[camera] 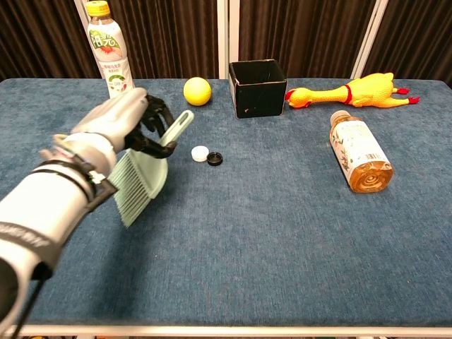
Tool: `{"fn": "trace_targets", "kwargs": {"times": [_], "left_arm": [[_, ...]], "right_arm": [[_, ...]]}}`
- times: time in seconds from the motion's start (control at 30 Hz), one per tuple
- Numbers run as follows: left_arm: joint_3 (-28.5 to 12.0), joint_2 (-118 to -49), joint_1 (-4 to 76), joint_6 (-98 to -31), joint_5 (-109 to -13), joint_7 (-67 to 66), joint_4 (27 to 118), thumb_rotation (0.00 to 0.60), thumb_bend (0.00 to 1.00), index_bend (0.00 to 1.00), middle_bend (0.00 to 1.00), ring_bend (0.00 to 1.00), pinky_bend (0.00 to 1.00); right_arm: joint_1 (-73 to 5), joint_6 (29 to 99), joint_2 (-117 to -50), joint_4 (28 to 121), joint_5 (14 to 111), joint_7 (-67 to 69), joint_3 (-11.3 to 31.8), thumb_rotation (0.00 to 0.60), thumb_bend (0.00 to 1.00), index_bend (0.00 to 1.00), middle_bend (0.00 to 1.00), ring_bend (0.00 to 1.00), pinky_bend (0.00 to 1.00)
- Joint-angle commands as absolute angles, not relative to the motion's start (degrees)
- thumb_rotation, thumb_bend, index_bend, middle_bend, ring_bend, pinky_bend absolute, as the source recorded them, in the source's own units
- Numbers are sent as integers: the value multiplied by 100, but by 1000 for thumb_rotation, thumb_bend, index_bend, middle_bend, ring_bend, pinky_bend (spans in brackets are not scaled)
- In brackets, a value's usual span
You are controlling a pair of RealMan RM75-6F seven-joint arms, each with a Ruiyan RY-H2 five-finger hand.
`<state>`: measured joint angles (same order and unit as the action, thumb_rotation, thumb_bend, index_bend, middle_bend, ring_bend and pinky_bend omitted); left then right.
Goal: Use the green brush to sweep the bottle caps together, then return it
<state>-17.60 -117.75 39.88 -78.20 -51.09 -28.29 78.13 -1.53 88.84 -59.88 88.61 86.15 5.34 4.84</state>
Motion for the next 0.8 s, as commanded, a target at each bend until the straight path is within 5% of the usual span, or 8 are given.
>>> {"fn": "trace_targets", "kwargs": {"times": [0.03,0.8], "left_arm": [[-2021,-12015,4172,-7659,-5186,-2768,7470,600,412,489,508,336,249],[-3129,-13000,5733,-6731,-5374,-1909,5090,600,412,485,507,336,251]], "right_arm": [[-148,8890,-5985,8855,8613,539,484,600,305,0,131,0,0],[-120,8929,-5932,8864,8598,548,502,600,304,0,131,0,0]]}}
